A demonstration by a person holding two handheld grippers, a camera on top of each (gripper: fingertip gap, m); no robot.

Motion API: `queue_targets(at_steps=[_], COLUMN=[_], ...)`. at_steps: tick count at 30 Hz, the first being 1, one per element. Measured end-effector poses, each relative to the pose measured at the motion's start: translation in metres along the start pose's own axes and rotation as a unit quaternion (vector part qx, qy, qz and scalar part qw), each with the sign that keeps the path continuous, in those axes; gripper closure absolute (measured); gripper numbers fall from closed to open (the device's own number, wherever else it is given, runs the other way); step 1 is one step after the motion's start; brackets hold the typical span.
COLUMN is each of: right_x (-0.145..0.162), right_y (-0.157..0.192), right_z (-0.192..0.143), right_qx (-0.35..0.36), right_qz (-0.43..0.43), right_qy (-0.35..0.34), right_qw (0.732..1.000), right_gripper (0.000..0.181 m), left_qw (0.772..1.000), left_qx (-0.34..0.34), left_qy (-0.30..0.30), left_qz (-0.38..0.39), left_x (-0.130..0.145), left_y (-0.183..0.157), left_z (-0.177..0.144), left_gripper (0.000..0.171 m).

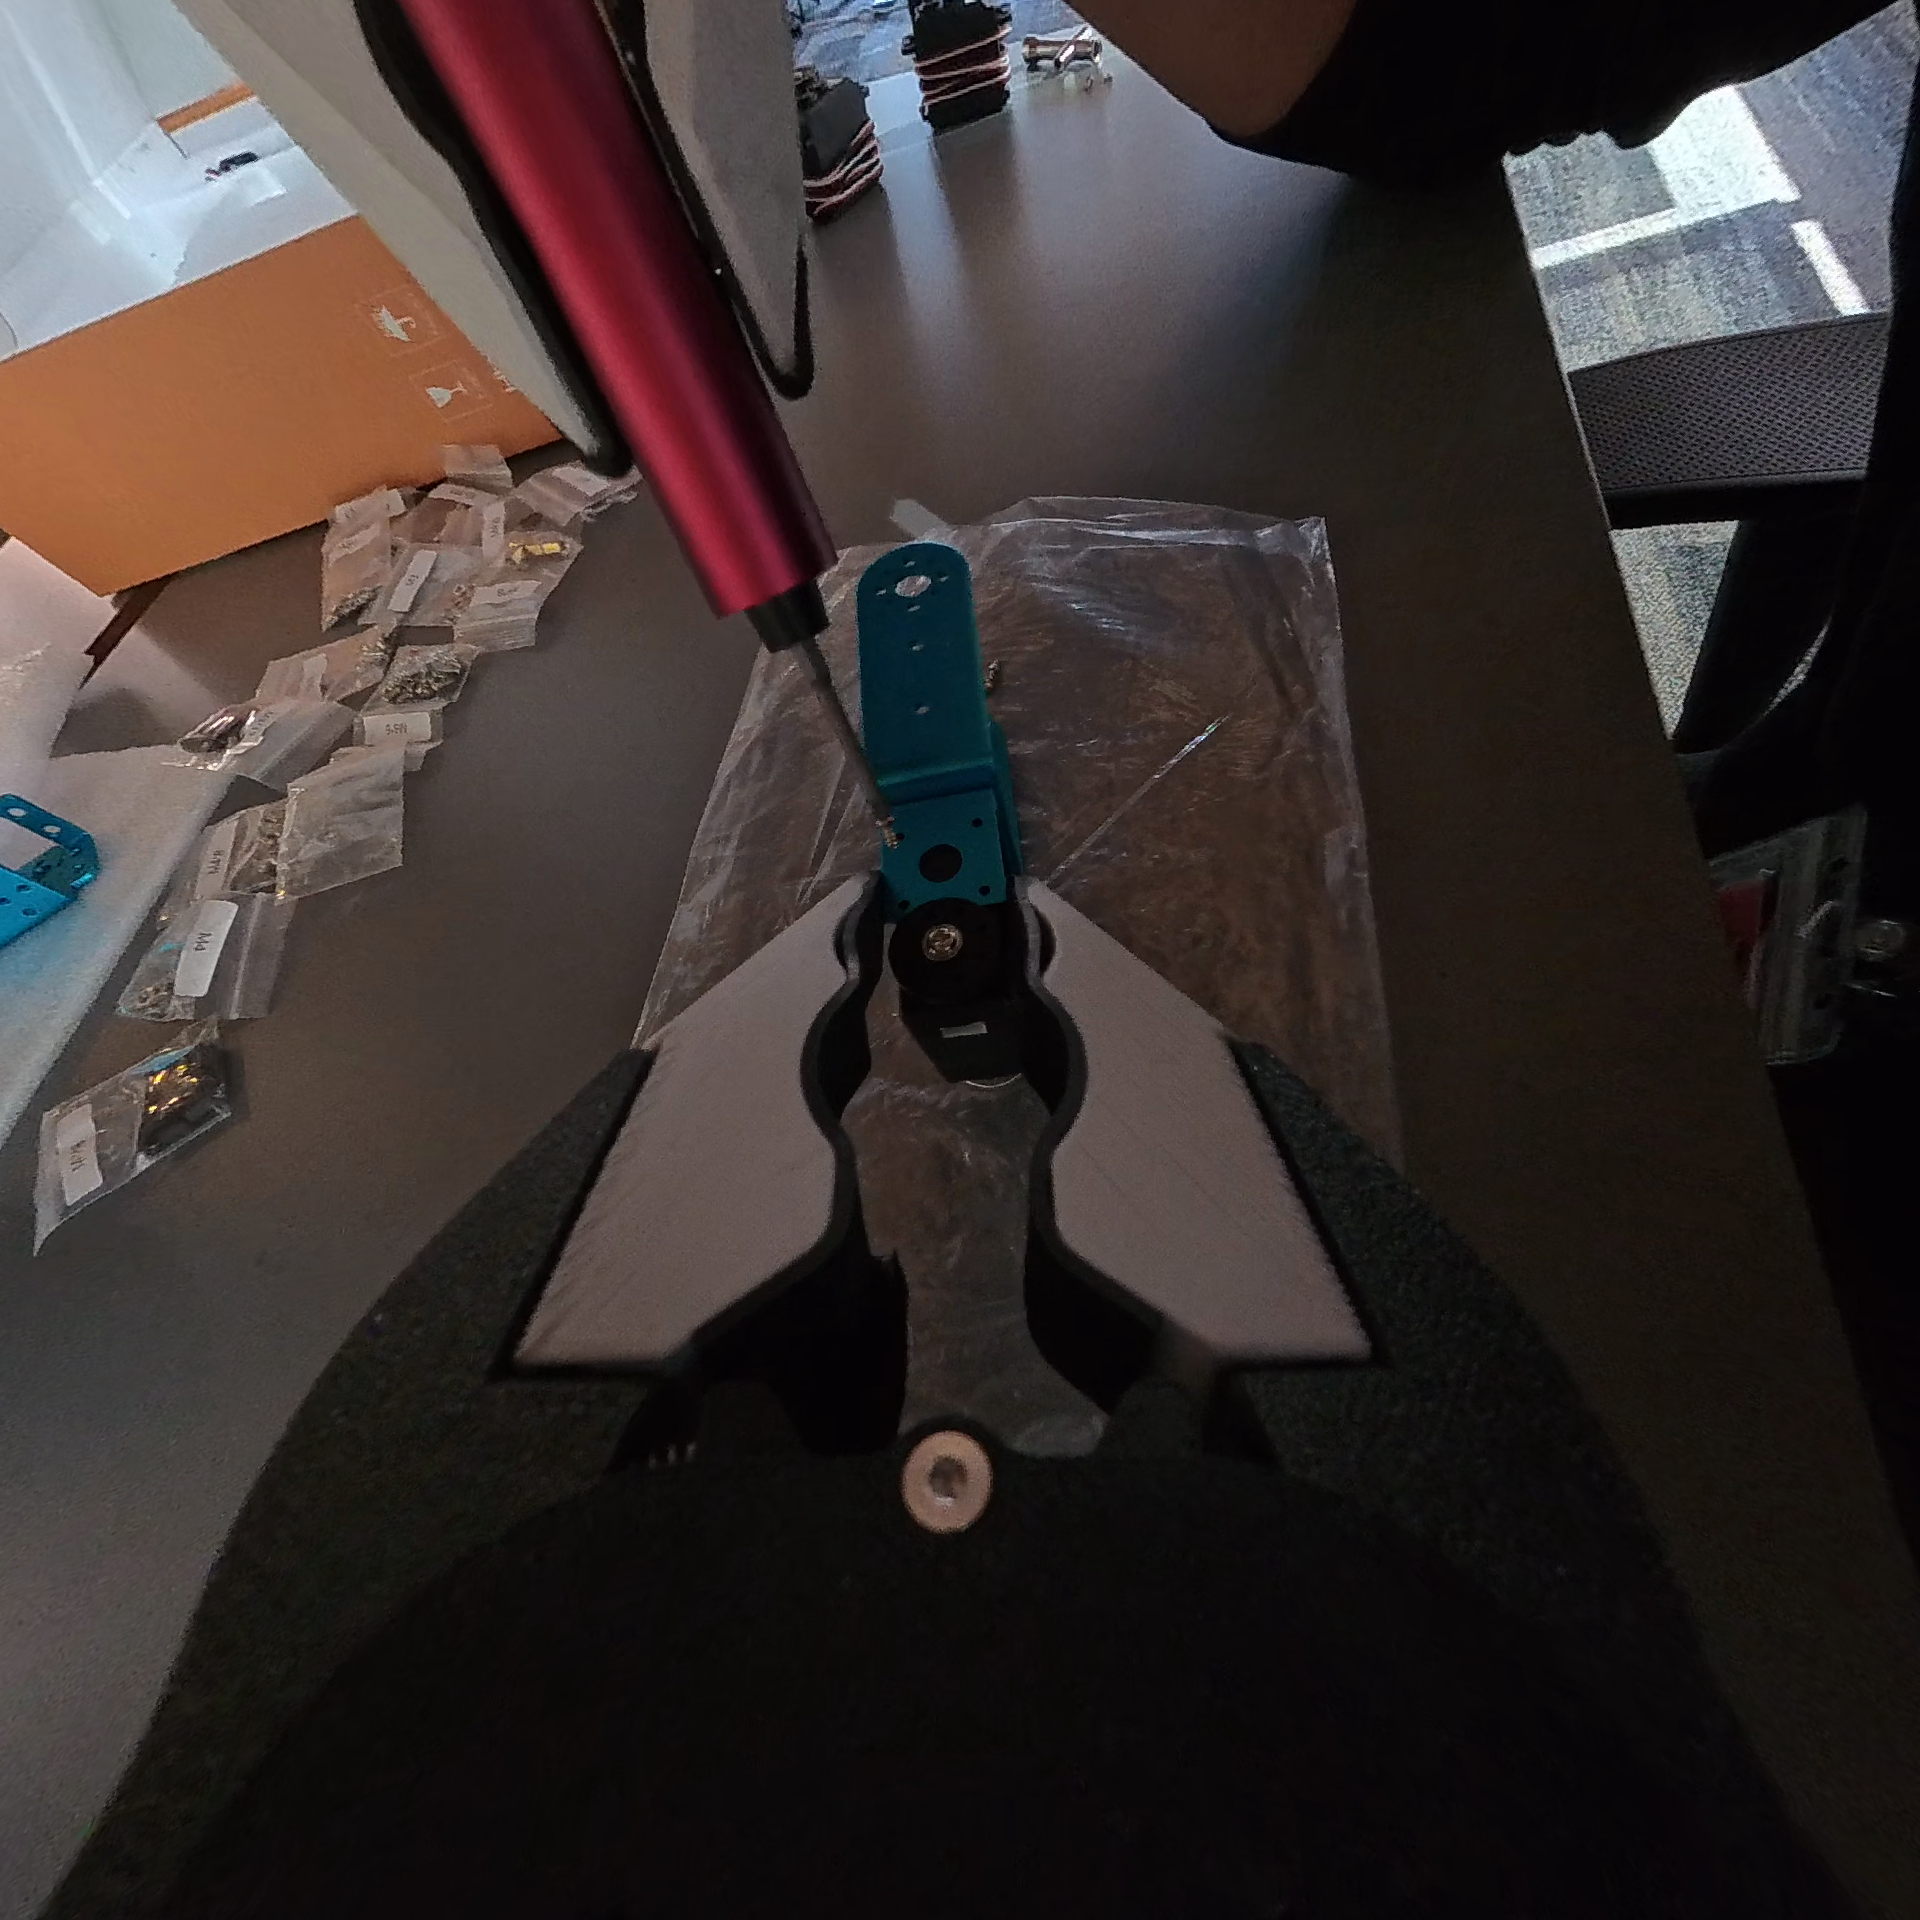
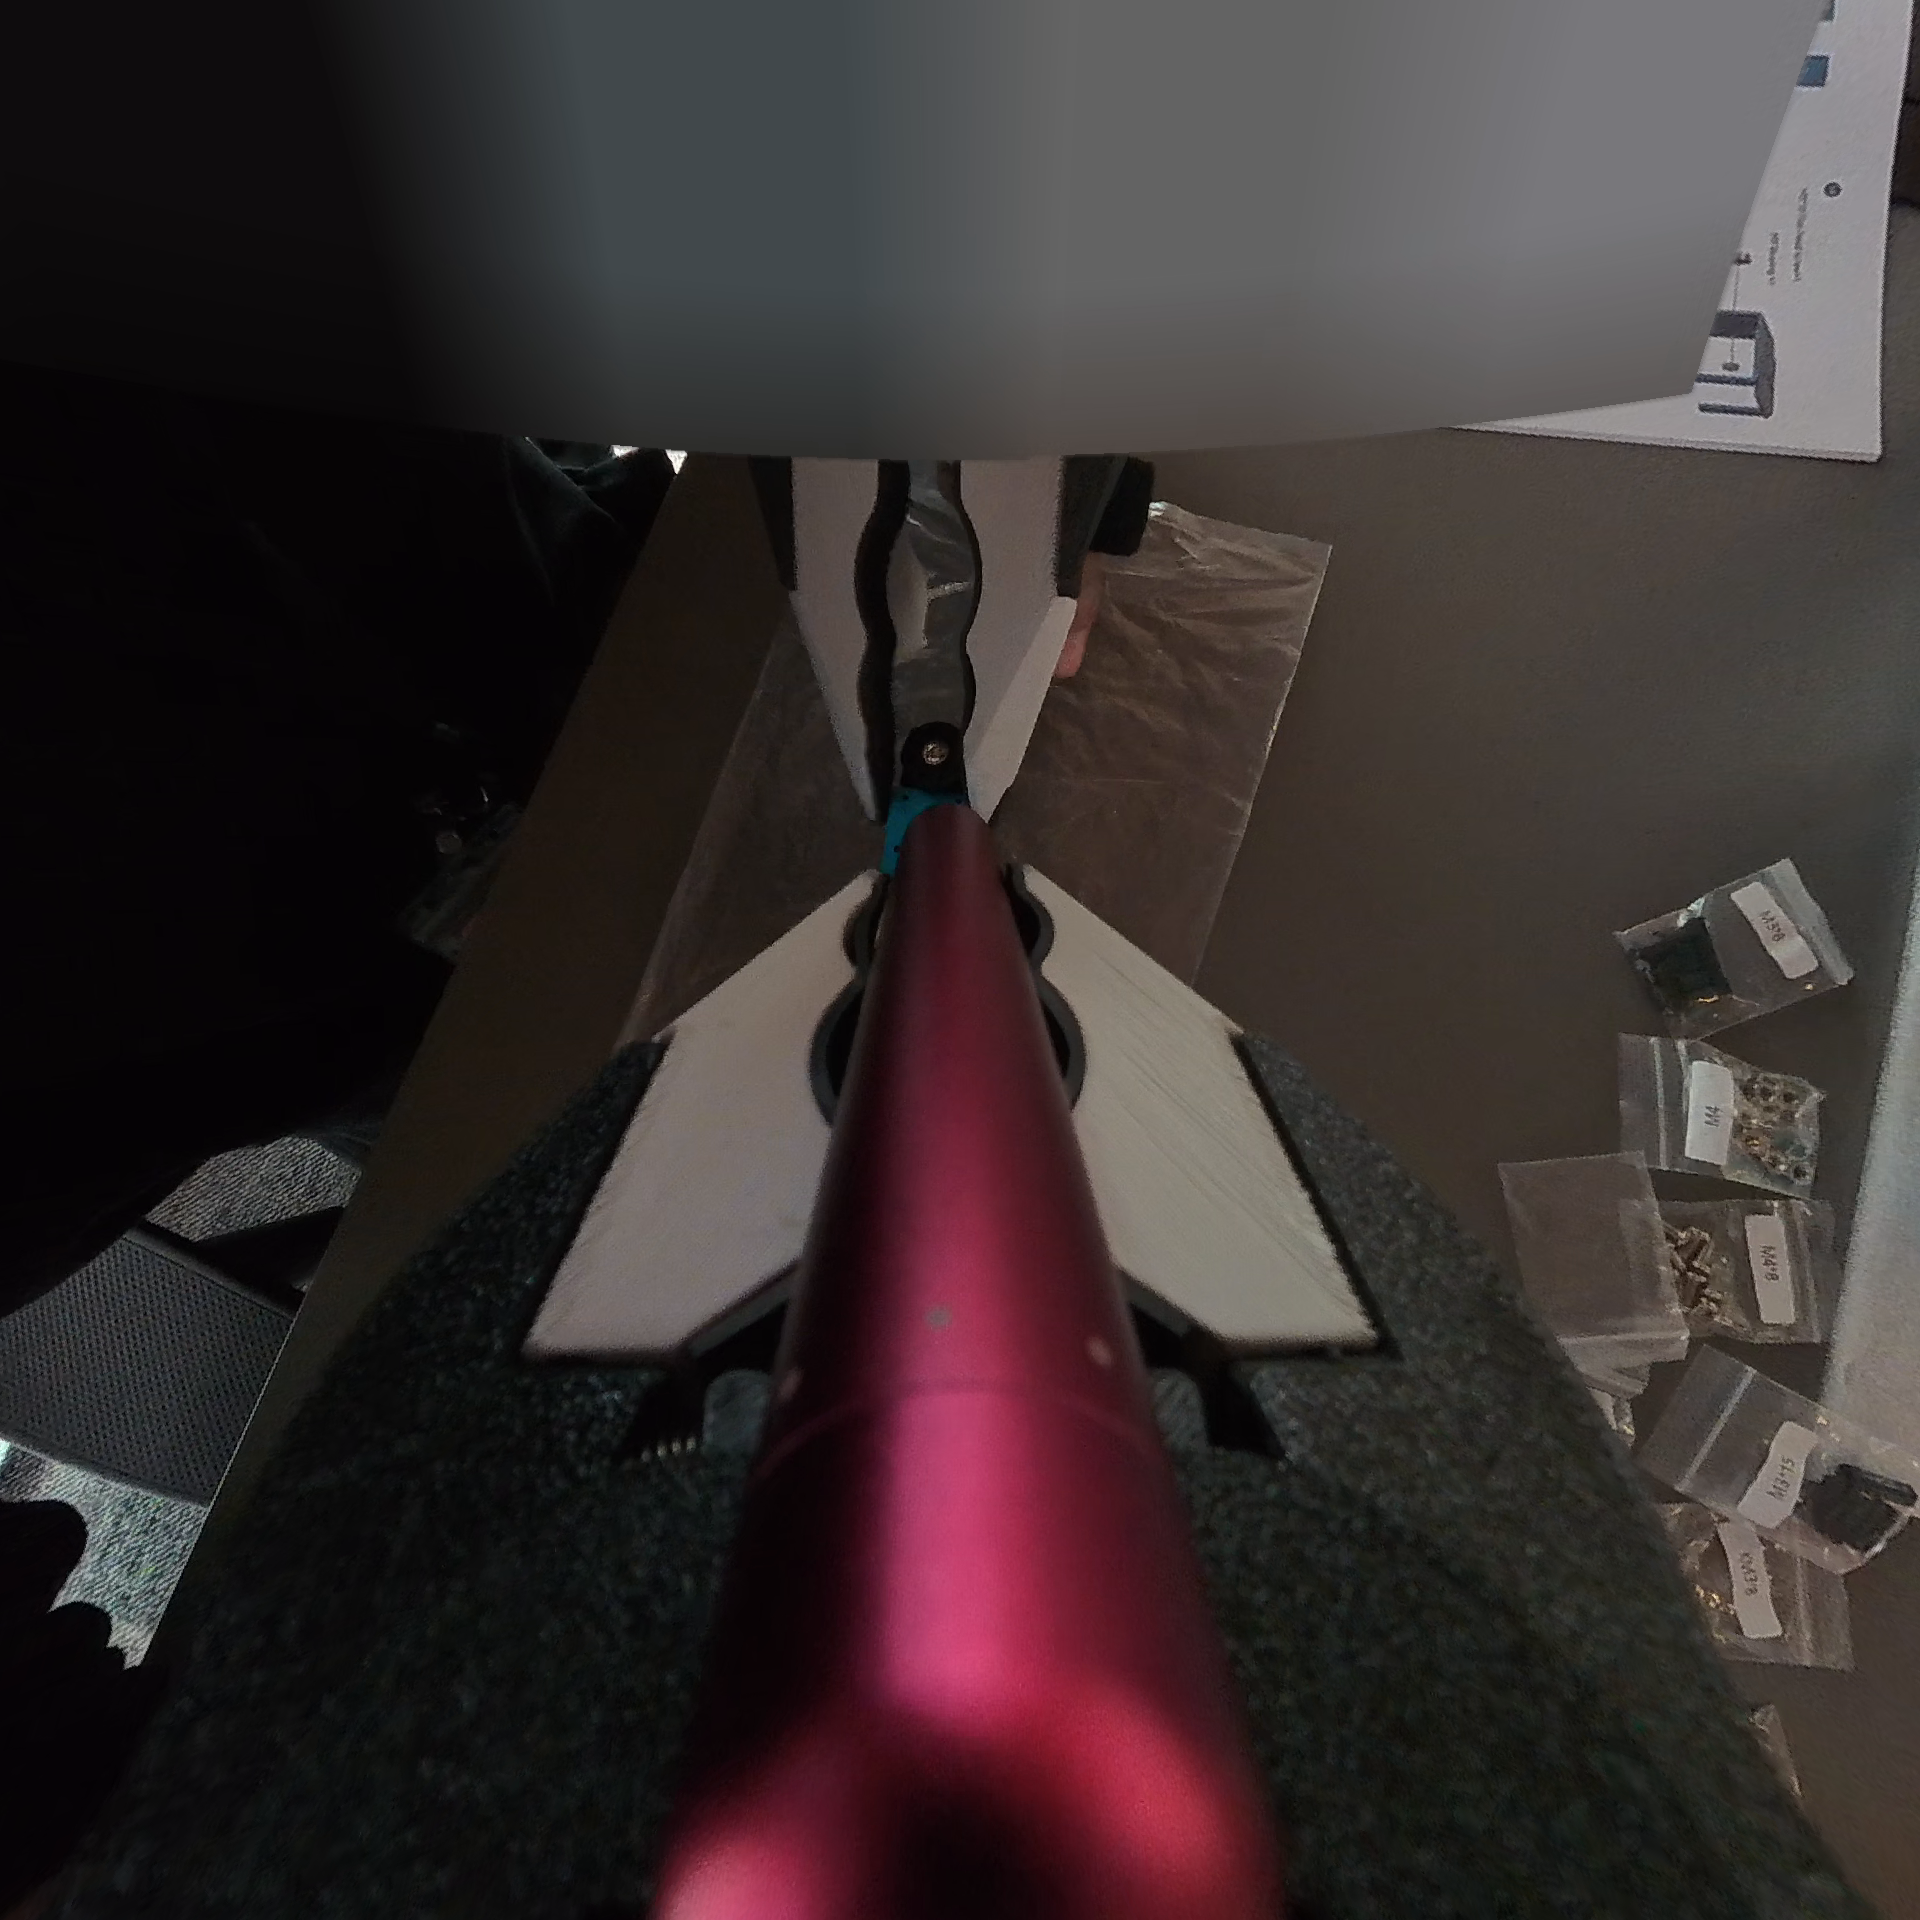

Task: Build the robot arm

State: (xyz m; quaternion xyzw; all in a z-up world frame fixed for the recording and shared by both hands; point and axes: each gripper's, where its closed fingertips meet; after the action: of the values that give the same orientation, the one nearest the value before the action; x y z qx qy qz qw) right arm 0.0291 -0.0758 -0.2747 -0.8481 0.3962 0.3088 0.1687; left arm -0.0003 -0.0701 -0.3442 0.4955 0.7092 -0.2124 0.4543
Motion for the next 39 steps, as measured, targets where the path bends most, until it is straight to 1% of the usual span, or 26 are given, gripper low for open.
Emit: queue_targets(at_steps=[2,6,10,12,15,29,32,36,39], right_x=[0.0,-0.004,-0.006,-0.007,-0.005,-0.007,-0.012,-0.017,-0.002], right_y=[0.0,-0.001,-0.003,-0.001,-0.001,0.001,0.002,0.013,0.023], right_z=[0.002,0.003,0.005,0.006,0.008,0.007,-0.003,-0.024,-0.032], right_qx=[0.001,0.004,0.01,0.007,0.008,0.016,0.036,0.08,0.148], right_qz=[0.0,-0.002,-0.002,-0.002,-0.002,0.004,0.014,0.078,0.137], right_qy=[0.004,0.008,0.016,0.02,0.028,0.039,0.034,0.01,0.004], right_qw=[1.0,1.0,1.0,1.0,1.0,0.999,0.999,0.994,0.979], right_gripper=[0.16,0.16,0.16,0.16,0.16,0.159,0.16,0.159,0.159], left_qw=[1.0,1.0,0.999,0.999,0.999,1.0,1.0,1.0,0.999], left_qx=[0.009,0.012,0.013,0.017,0.019,0.012,0.007,-0.006,-0.018], left_qy=[0.002,0.002,0.027,0.029,0.03,0.027,0.02,0.013,0.008], left_qz=[-0.004,-0.015,-0.013,-0.01,-0.002,0.004,0.01,0.025,0.043], left_x=[0.001,0.003,0.015,0.017,0.016,0.012,0.009,0.003,-0.002], left_y=[-0.002,0.002,0.002,0.001,-0.002,-0.002,-0.003,-0.003,-0.005], left_z=[-0.002,-0.008,-0.009,-0.01,-0.01,-0.01,-0.011,-0.012,-0.012], left_gripper=[0.142,0.141,0.141,0.143,0.149,0.151,0.151,0.151,0.152])
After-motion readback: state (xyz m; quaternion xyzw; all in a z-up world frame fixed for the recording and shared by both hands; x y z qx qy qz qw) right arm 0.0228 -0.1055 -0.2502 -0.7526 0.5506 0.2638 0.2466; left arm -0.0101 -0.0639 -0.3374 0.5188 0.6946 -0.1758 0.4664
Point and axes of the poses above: each gripper's, where its closed fingertips meet, z out along the fingers, x out of its underside, y = z × x across the jaws, and after that the axes turned 8 degrees about x, right-handed
